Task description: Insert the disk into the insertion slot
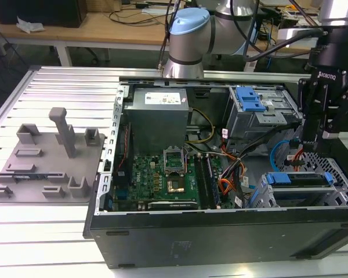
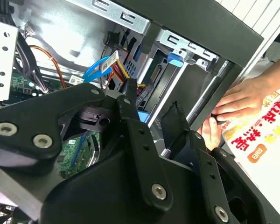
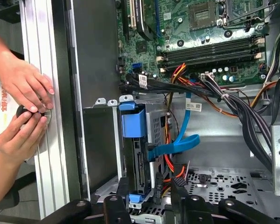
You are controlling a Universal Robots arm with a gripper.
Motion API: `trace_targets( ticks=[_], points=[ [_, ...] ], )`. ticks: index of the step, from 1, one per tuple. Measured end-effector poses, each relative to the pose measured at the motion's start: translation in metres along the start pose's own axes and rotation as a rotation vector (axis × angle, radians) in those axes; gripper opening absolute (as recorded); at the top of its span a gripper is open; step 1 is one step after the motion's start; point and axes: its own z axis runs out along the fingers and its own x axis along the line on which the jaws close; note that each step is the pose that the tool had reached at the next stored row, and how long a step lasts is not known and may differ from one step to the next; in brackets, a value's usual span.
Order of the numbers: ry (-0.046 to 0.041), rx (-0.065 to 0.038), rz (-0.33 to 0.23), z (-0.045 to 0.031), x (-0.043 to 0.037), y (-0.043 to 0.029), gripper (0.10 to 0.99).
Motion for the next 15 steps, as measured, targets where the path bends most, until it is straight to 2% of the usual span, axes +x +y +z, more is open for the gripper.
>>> trace_targets(
  ticks=[5, 11, 12, 13, 15],
  points=[
    [0.0002, 0.001, 0.0, 0.0036, -0.0015, 0.0001, 0.482],
    [0.0003, 0.008, 0.003, 0.006, -0.0025, 0.0014, 0.467],
    [0.0007, 0.009, 0.004, 0.0067, -0.0028, 0.0015, 0.333],
    [0.0013, 0.01, 0.004, 0.0072, -0.003, 0.0016, 0.271],
    [0.0056, 0.01, 0.004, 0.0079, -0.0034, 0.0016, 0.271]
  ],
)
